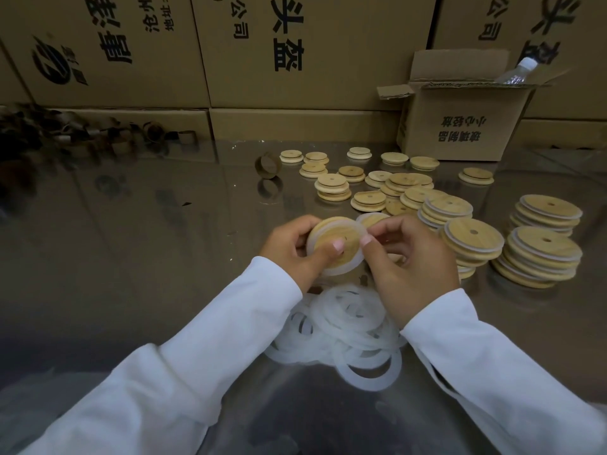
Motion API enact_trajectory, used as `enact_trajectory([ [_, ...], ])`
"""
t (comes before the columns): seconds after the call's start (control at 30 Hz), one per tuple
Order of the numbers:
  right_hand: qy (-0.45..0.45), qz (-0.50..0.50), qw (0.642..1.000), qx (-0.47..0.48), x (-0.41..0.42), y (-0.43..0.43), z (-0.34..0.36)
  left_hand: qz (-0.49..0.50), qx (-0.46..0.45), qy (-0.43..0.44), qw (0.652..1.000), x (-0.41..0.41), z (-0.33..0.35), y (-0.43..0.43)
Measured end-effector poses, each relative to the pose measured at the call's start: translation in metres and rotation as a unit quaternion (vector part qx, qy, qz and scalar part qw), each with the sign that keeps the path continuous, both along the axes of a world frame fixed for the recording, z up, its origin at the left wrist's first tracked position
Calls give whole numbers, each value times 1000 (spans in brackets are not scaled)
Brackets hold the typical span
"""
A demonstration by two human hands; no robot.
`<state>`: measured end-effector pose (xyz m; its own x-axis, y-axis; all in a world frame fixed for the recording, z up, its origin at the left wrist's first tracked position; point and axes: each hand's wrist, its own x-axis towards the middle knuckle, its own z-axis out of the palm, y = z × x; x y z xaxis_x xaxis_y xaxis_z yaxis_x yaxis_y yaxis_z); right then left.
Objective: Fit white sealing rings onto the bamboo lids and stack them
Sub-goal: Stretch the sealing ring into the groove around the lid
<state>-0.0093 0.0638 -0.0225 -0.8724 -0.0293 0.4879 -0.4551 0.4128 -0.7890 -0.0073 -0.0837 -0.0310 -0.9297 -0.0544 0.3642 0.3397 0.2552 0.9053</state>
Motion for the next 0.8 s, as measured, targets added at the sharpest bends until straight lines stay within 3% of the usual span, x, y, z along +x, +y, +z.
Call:
enact_trajectory([
  [0.43,-18,-11,1000,-4,-9,5,7,-59,80,-19,995,0,6,-3],
  [0.6,9,8,1000,-4,-6,5,11,-73,165,-43,983,0,6,-2],
  [0.8,-2,14,999,-43,-2,1,4,-40,158,-48,986,2,3,0],
])
